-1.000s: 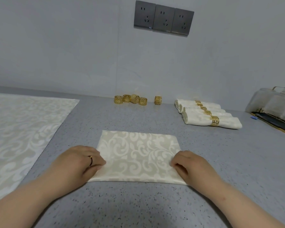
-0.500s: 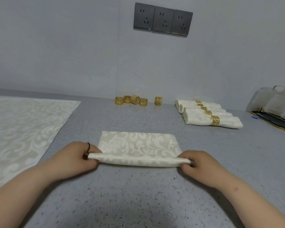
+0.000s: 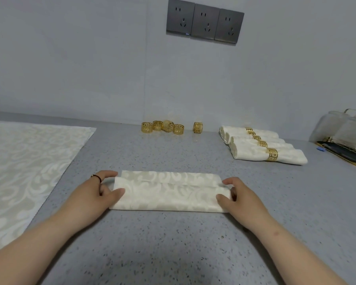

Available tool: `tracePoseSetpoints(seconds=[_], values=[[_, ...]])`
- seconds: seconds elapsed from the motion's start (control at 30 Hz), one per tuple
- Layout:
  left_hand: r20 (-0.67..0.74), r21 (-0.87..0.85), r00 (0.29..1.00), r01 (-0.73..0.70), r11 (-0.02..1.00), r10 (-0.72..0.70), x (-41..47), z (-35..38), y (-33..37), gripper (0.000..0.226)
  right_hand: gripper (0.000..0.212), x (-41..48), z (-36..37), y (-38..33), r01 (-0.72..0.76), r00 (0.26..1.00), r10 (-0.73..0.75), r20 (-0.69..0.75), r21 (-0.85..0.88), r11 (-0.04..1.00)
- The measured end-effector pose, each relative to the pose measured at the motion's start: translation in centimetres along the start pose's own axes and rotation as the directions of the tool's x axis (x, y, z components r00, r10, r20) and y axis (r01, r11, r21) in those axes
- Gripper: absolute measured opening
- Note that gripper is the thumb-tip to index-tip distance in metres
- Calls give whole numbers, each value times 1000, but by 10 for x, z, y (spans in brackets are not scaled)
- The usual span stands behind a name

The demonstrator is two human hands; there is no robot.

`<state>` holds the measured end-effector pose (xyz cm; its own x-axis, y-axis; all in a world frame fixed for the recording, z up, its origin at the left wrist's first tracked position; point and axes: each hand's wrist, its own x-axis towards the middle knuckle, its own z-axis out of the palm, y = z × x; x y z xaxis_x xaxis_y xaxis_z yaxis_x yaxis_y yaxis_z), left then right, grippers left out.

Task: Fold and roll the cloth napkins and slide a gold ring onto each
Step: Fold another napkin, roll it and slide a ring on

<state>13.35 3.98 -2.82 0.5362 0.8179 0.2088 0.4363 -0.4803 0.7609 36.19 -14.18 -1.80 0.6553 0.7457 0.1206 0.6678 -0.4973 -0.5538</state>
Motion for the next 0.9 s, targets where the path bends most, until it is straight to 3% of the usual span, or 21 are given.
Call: tracePoseSetpoints(seconds=[0.13,0.2,0.27,0.37,0.47,0.53,0.73,0.87,0.9], values=[[-57,254,994,-79,964,96,-3,1,0,51,41,1,2,3,70,992,-85,-94,-158,985],[-84,334,955,-243,911,285,-3,-1,-2,34,28,1,3,5,185,970,-212,-121,-203,962],[41,436,883,-437,787,468,-2,-3,-4,21,16,3,5,9,334,930,-356,-88,-193,922],[236,488,840,-537,689,488,-2,-5,-9,50,22,-4,-2,8,391,920,-389,41,-118,913],[287,408,873,-483,774,394,-3,-6,-6,108,42,-6,-7,11,385,918,-373,134,-78,920],[253,432,900,-433,791,355,-3,-5,-10,125,48,-6,-6,9,366,923,-347,165,-99,925],[159,421,901,-431,798,403,0,-3,-10,91,41,-1,1,2,346,938,-339,71,-158,925],[166,309,934,-353,883,315,-9,-9,-6,20,30,-1,-2,5,344,939,-340,55,-159,925],[169,251,942,-326,911,290,-10,-11,-6,16,25,-3,-3,6,329,944,-325,56,-113,937]])
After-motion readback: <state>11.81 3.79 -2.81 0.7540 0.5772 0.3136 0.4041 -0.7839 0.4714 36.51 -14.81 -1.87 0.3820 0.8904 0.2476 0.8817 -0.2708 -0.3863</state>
